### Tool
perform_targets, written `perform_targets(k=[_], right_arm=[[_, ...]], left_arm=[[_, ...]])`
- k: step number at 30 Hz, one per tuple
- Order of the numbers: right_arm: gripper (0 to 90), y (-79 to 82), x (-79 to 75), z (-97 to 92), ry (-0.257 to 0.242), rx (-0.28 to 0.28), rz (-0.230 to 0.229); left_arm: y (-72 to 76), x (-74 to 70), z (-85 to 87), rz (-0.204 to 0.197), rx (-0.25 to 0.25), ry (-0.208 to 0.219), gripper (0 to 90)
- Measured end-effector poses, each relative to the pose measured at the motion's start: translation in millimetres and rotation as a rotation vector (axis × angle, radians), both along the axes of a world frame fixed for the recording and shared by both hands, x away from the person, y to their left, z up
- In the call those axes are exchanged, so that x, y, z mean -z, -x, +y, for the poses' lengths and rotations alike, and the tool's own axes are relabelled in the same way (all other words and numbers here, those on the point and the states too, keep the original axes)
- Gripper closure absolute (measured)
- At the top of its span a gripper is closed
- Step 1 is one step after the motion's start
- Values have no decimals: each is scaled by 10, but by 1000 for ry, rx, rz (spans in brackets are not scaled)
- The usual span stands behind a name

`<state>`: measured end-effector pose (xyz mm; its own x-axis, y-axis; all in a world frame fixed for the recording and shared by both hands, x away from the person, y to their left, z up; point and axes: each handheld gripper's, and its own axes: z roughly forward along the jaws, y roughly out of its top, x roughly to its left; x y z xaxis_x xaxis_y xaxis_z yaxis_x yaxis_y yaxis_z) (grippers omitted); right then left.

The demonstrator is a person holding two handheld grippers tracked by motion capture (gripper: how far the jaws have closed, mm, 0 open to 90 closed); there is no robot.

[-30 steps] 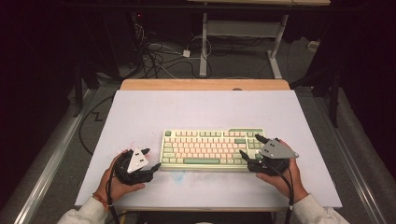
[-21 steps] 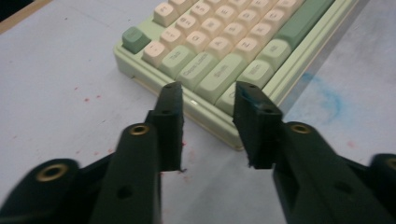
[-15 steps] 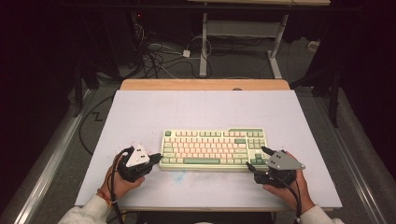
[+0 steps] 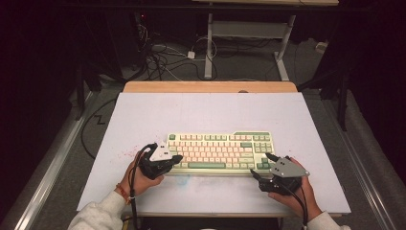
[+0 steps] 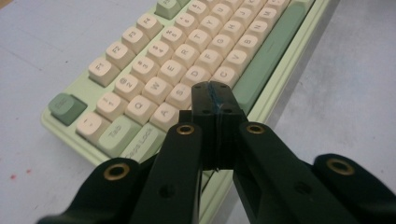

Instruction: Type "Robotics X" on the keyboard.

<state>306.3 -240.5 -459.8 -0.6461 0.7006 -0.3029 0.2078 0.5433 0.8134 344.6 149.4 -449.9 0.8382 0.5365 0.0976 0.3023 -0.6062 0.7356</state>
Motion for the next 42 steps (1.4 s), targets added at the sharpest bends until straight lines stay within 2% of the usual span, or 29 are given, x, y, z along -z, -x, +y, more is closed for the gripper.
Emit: perform_targets(k=[3,12,16,25,32,35,41,42], right_arm=[[250,-1,2,12,2,-3,-1],[250,-9,10,6,4,-7,5],[250,-10,12,11,5,-9,4],[251,-11,20,24,11,-11,9],[253,-12,24,28,19,-16,15],[254,-14,26,36,23,-19,19],[254,-13,25,32,24,-18,17],[254,-12,24,30,22,-17,17]], left_arm=[[-51,5,-110,7,15,-29,880],[-172,23,-337,25,50,-58,879],[-207,45,-397,33,50,-66,879],[-254,74,-465,44,61,-89,879],[-266,78,-474,52,57,-83,877],[-276,96,-485,62,57,-101,878],[-260,76,-487,43,66,-109,877],[-256,68,-483,38,64,-99,874]])
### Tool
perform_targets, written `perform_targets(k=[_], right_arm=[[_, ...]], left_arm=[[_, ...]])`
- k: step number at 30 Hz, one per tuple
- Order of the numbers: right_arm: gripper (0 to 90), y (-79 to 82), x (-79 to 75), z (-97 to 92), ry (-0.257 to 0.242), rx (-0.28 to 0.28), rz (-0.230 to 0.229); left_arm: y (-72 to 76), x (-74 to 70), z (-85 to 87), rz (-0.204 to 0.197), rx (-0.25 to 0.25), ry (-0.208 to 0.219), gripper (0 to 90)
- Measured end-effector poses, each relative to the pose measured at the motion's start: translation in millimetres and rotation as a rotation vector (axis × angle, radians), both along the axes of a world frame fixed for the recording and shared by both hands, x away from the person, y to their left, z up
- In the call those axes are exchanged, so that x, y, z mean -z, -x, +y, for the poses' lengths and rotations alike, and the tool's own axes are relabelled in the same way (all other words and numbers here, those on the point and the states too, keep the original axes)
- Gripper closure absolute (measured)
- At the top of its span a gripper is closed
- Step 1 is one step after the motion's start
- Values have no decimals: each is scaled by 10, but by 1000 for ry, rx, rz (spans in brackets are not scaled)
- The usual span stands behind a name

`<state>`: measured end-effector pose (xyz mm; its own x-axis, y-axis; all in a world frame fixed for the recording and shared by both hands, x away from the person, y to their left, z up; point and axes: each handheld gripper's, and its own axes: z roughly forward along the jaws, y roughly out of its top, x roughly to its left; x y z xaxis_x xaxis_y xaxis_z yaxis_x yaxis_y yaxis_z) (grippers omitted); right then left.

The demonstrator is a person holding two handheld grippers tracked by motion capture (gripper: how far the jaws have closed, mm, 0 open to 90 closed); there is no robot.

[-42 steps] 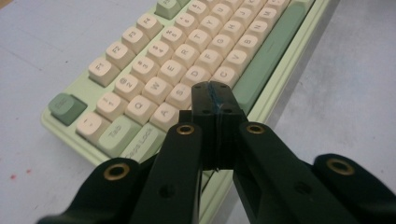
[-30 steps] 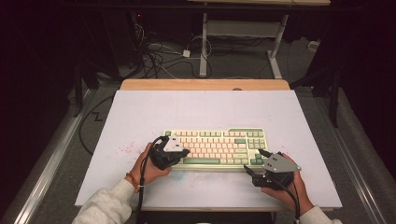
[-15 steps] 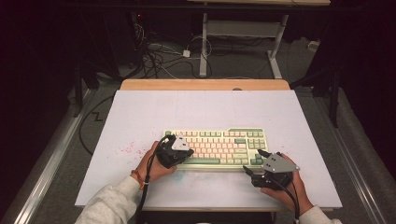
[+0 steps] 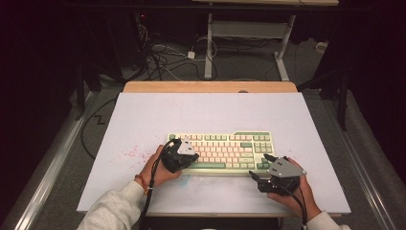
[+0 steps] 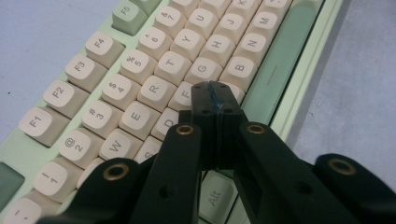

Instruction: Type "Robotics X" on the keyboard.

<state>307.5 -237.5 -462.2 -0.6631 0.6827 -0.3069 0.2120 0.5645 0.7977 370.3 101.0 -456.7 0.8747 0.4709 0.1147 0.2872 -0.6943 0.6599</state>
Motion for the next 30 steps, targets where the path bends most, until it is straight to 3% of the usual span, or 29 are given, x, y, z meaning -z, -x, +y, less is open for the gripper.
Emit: perform_targets(k=[5,10,13,20,23,30], right_arm=[[254,2,-5,-4,-2,1,-1],[254,9,-12,-11,-2,2,-3],[253,11,-22,-23,-5,3,-8],[254,13,-35,-36,-20,2,-8],[253,13,-36,-38,-21,1,-6],[254,17,-41,-40,-25,2,-8]], left_arm=[[32,-42,31,-26,6,5,843],[73,-92,80,-82,-13,16,771],[96,-103,98,-115,-36,-5,652],[187,-105,242,-195,-64,-3,370],[247,-105,309,-237,-75,-17,292],[305,-77,472,-251,-103,-5,225]])
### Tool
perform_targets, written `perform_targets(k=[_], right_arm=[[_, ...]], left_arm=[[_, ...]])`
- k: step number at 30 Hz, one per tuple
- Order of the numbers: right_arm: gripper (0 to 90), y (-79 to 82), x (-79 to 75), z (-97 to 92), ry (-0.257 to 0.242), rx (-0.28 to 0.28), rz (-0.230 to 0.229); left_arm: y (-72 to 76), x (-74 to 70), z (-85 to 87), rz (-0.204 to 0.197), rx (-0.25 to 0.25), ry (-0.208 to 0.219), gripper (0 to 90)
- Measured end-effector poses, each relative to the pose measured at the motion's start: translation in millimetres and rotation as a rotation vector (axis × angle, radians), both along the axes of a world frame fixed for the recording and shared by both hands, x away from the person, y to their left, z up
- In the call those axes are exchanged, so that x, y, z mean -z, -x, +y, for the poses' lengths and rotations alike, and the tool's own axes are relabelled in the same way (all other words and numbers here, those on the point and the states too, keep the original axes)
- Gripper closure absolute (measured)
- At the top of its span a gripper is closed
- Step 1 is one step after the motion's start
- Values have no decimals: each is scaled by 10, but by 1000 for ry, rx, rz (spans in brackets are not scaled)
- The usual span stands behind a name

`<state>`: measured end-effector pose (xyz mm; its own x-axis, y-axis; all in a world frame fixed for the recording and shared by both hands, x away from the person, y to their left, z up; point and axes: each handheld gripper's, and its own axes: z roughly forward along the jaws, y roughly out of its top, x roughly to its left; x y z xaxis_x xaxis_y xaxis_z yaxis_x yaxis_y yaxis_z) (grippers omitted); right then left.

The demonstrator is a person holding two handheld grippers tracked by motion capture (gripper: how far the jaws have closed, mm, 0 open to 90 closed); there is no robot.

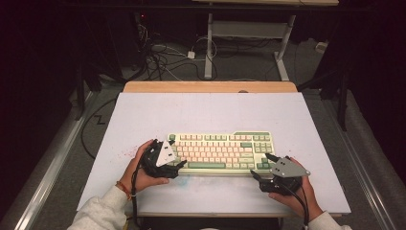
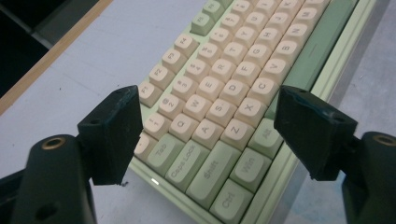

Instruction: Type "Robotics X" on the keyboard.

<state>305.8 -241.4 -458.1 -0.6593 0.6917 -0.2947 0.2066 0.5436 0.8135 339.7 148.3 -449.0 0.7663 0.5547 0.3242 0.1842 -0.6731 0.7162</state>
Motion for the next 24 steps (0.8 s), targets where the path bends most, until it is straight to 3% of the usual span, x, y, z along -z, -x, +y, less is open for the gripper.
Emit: perform_targets(k=[5,24], right_arm=[[253,4,-6,-5,-4,1,-3],[253,5,-5,0,-4,1,-3]], left_arm=[[42,53,100,-3,-26,-1,216],[194,207,416,53,-86,29,200]])
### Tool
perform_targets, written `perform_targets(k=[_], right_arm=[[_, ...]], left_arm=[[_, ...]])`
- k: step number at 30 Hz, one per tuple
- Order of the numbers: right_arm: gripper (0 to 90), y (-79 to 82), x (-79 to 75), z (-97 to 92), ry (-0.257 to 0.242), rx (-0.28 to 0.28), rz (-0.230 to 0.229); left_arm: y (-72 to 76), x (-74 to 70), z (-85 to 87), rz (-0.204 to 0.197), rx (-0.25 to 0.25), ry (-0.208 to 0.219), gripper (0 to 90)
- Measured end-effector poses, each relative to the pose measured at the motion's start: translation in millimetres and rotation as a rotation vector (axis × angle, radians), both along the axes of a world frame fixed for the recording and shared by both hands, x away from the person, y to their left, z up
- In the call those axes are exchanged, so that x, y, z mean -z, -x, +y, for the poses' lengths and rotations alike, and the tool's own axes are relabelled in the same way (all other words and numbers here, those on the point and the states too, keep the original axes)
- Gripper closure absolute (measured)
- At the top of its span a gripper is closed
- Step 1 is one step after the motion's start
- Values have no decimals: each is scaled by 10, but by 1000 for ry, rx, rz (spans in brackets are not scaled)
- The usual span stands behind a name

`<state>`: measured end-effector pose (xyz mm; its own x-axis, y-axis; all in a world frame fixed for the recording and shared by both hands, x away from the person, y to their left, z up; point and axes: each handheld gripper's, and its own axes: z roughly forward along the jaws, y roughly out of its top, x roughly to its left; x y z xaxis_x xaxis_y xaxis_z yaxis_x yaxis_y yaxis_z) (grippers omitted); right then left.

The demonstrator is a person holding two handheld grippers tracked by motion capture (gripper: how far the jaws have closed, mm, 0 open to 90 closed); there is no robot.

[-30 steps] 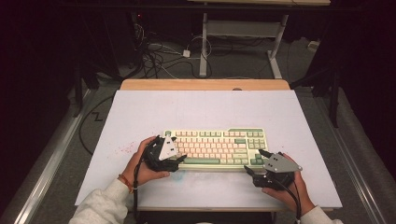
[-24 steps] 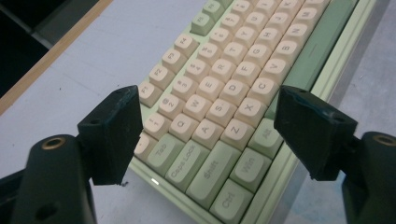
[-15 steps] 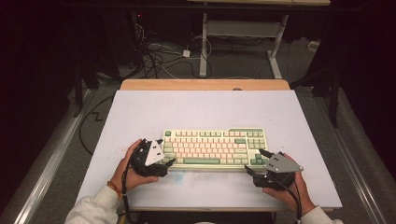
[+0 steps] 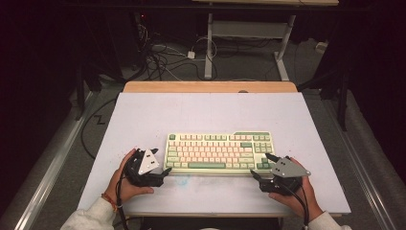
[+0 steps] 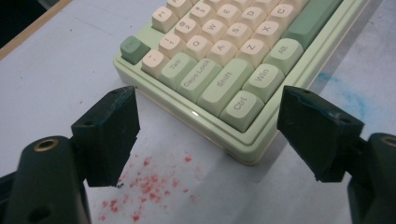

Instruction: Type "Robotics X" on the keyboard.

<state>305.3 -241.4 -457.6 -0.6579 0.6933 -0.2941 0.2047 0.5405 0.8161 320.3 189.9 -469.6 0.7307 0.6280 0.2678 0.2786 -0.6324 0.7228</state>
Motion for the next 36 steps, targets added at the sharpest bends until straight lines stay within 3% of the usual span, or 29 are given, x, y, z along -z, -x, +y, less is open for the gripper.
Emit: perform_targets(k=[7,11,14,18,23,30,36], right_arm=[[253,0,0,2,2,-1,-1],[253,0,0,3,3,0,-1],[253,0,-1,1,3,2,-2],[253,0,-2,-2,2,1,-2],[253,0,-4,-2,2,1,-3],[253,-1,0,10,5,-2,0],[253,-6,7,16,6,-4,3]], left_arm=[[33,34,72,20,-17,-7,220],[40,52,81,47,-18,-10,307],[33,46,93,68,-23,1,414],[12,16,113,99,-3,22,674],[16,-20,93,107,24,22,861],[-24,-81,5,115,49,46,877],[-146,-142,-142,126,70,57,877]])
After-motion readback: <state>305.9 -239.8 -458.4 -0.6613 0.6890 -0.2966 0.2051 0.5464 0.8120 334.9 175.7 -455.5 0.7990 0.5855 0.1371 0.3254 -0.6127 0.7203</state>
